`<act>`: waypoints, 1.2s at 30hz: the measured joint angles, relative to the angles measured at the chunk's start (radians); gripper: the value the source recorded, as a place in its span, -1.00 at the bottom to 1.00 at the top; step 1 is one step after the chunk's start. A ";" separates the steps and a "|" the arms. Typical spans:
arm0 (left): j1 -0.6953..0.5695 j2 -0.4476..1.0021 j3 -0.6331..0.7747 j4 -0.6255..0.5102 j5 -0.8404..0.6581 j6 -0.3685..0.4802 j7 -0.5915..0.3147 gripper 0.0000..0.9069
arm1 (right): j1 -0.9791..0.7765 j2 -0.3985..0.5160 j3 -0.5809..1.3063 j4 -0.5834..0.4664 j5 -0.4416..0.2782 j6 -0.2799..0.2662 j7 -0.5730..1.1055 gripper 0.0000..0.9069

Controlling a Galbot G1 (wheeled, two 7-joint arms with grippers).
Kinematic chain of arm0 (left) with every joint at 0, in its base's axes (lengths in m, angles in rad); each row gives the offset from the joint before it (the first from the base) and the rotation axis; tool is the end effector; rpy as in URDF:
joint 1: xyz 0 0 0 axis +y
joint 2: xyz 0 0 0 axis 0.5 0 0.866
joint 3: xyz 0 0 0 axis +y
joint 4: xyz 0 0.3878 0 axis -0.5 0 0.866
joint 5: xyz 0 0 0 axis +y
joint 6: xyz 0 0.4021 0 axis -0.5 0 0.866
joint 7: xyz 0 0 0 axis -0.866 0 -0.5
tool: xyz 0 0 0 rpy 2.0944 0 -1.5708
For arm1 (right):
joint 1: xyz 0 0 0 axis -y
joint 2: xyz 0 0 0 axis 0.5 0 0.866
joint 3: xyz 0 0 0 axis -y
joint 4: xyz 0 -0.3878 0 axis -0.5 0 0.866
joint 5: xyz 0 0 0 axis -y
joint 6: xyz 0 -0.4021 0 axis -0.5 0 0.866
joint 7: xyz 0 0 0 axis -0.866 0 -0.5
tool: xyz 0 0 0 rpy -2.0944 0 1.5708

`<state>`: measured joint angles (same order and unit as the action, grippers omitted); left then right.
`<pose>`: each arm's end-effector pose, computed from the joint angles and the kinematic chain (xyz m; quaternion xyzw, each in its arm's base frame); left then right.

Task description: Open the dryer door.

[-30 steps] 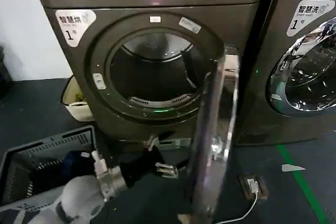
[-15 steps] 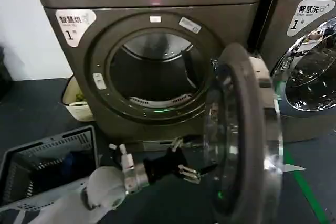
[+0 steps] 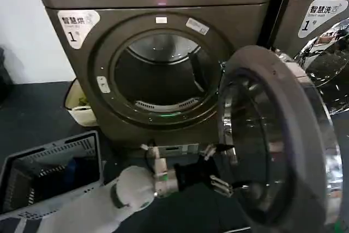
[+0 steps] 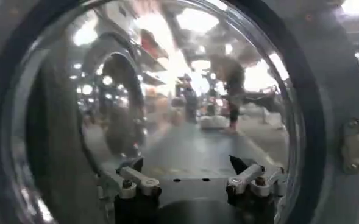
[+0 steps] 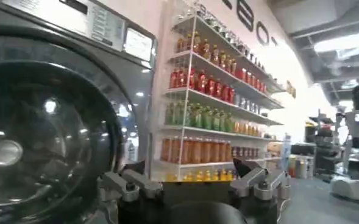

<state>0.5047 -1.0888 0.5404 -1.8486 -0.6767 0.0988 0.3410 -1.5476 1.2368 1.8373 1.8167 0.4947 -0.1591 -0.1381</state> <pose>0.3686 -0.1709 -0.2479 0.6478 0.7617 0.0104 0.0129 0.0149 -0.4514 -0.1794 0.4460 0.8876 -0.1028 0.0524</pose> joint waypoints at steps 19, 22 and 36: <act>-0.145 -0.155 0.064 0.177 -0.012 -0.015 -0.008 1.00 | 0.056 -0.068 0.162 -0.131 -0.067 -0.037 0.003 1.00; -0.166 -0.174 0.081 0.197 -0.011 -0.018 -0.008 1.00 | 0.054 -0.073 0.179 -0.135 -0.067 -0.041 0.002 1.00; -0.236 -0.266 0.132 0.290 -0.013 -0.036 -0.012 1.00 | 0.021 -0.088 0.248 -0.158 -0.059 -0.042 -0.008 1.00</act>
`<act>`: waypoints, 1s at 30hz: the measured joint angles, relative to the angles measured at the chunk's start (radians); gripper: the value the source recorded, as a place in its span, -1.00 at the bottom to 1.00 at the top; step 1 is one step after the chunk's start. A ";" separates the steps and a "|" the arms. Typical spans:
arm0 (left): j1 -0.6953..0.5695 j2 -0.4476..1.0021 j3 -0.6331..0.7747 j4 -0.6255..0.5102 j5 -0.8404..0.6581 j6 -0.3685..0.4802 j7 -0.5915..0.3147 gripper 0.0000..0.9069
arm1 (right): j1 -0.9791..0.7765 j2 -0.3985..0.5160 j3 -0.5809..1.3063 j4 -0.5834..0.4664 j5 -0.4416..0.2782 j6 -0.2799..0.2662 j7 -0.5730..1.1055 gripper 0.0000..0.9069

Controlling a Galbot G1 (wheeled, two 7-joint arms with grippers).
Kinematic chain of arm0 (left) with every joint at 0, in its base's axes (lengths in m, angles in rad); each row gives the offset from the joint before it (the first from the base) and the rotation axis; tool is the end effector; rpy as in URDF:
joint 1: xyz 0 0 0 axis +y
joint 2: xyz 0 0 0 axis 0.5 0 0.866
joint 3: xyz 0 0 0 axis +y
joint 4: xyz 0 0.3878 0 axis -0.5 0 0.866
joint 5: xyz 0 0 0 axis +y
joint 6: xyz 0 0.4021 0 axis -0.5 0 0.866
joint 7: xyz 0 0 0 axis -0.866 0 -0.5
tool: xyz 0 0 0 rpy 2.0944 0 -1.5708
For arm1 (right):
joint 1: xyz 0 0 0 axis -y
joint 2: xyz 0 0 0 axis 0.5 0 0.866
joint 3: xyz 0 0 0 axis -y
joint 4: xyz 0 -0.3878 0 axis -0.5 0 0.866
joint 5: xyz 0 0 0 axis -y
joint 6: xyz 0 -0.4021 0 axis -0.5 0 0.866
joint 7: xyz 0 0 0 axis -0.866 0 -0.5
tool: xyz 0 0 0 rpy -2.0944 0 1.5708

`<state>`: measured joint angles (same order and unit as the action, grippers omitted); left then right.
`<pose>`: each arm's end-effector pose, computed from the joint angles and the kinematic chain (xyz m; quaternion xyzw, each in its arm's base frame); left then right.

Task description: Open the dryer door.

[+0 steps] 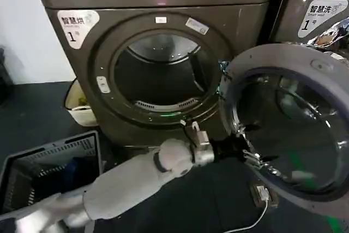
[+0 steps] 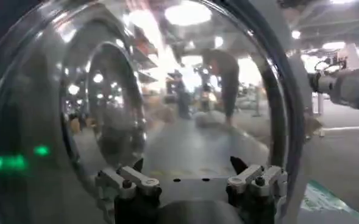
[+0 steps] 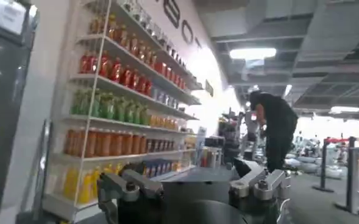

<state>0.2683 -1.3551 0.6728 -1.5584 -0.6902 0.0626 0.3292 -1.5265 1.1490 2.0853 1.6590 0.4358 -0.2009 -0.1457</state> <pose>0.4305 -0.2815 -0.2268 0.6686 0.7415 0.0389 0.0409 -0.0694 -0.5097 -0.1414 0.5587 0.8190 -0.1172 0.0573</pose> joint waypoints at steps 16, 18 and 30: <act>-0.036 -0.094 0.009 0.100 0.005 -0.008 -0.003 1.00 | -0.017 -0.023 0.075 -0.031 0.002 0.000 0.004 1.00; -0.039 -0.108 0.012 0.115 0.007 -0.009 -0.003 1.00 | -0.021 -0.023 0.080 -0.032 0.003 0.000 0.004 1.00; -0.056 -0.176 0.027 0.179 0.013 -0.012 -0.007 1.00 | -0.041 -0.037 0.123 -0.044 0.028 0.003 0.004 1.00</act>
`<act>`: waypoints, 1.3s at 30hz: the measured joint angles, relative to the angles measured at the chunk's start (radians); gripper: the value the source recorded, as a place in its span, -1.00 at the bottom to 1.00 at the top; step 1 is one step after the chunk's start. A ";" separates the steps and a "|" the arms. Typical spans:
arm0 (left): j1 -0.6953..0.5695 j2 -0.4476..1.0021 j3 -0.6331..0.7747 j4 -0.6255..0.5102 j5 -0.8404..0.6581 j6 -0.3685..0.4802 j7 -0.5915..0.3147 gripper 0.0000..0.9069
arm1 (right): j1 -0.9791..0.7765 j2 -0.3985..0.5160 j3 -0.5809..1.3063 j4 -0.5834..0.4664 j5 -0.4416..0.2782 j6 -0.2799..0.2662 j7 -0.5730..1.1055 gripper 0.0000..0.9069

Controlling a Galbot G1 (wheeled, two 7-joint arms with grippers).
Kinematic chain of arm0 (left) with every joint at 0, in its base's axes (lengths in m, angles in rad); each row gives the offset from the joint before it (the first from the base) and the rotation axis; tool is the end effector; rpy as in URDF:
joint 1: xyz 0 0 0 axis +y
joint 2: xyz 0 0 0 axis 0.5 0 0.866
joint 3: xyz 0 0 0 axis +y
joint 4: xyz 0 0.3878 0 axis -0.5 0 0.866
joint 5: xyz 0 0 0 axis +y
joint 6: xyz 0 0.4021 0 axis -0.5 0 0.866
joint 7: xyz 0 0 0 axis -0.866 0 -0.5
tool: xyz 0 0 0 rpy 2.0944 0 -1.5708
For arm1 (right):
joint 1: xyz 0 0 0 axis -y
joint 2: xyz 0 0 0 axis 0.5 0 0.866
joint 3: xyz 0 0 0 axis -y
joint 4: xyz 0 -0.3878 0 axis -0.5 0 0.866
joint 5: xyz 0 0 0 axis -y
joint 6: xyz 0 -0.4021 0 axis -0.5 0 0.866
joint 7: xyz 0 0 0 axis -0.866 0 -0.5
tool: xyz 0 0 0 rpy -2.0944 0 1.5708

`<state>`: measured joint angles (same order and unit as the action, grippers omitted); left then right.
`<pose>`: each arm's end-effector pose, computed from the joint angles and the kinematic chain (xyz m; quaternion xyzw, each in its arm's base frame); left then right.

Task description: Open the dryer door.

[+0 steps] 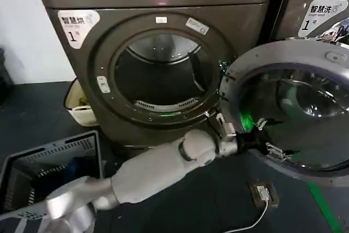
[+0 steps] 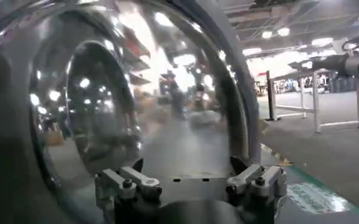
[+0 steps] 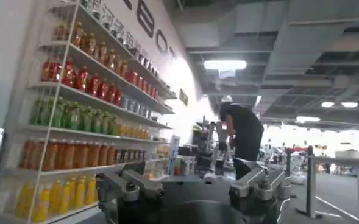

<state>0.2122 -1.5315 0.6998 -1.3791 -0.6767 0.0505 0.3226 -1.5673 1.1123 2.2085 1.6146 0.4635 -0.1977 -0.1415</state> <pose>0.4450 -0.3526 -0.2216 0.6731 0.7371 0.0415 0.0434 -0.1169 -0.5217 -0.1120 0.5966 0.7884 -0.1267 0.0805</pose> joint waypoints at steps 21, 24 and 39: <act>-0.035 -0.078 -0.018 0.121 0.001 -0.020 -0.016 1.00 | -0.007 0.001 0.045 0.001 0.003 -0.003 -0.002 1.00; -0.037 -0.078 -0.024 0.136 0.003 -0.022 -0.034 1.00 | -0.008 0.002 0.047 0.004 0.004 -0.003 -0.003 1.00; -0.051 -0.077 -0.030 0.166 0.015 -0.054 -0.075 1.00 | -0.007 -0.001 0.037 0.011 0.010 -0.003 -0.008 1.00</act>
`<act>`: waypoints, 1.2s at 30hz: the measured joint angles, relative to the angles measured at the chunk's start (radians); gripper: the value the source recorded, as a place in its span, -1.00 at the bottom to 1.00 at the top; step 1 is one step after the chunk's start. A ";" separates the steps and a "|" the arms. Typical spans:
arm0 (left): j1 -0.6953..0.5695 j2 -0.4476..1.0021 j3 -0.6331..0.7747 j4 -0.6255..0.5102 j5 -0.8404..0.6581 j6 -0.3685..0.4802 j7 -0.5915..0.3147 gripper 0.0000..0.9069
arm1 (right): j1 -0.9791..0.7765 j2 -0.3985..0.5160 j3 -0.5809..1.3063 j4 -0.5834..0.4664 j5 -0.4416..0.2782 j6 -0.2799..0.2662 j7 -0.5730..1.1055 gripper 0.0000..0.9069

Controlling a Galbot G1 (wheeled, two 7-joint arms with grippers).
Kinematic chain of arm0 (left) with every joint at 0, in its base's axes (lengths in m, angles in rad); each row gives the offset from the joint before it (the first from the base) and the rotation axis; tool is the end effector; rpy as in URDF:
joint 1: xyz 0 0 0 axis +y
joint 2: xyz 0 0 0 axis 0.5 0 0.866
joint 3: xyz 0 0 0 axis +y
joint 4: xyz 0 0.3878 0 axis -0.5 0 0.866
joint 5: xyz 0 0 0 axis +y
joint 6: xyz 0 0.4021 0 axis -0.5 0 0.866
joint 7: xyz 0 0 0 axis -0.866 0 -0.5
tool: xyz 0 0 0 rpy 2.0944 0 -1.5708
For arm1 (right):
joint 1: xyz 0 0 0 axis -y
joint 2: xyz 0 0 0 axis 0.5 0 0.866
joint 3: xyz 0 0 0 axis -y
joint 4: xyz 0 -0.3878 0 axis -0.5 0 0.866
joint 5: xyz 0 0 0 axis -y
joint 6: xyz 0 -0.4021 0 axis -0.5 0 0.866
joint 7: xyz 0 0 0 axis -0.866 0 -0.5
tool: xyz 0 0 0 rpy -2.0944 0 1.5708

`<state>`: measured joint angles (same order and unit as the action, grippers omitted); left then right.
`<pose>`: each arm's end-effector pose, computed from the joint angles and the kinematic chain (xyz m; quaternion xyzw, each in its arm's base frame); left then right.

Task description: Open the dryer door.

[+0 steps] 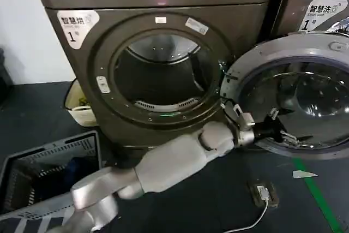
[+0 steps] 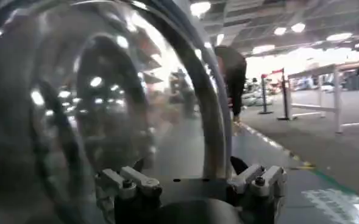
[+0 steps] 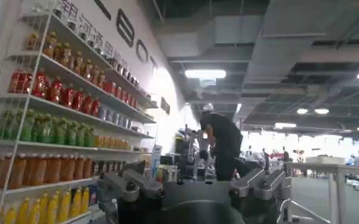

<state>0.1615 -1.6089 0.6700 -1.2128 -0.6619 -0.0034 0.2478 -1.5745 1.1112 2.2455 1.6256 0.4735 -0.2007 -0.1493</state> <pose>0.4865 -0.3700 -0.2184 0.6158 0.7844 0.0456 0.0586 -0.1286 -0.5180 -0.1007 0.6009 0.7830 -0.1321 0.0920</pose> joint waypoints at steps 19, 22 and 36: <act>0.001 0.134 0.091 -0.209 -0.048 -0.024 0.003 1.00 | 0.007 -0.015 -0.003 -0.008 0.000 -0.001 -0.004 1.00; -0.008 0.200 0.100 -0.261 -0.067 -0.022 -0.001 1.00 | 0.007 -0.015 -0.001 -0.009 0.001 0.000 -0.006 1.00; -0.089 0.559 0.169 -0.569 -0.140 -0.008 -0.006 1.00 | -0.004 -0.026 0.025 -0.026 0.007 0.002 -0.020 1.00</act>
<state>0.0722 -1.0503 0.8390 -1.7817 -0.8019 -0.0110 0.2417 -1.5786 1.0853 2.2702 1.5995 0.4806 -0.1985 -0.1696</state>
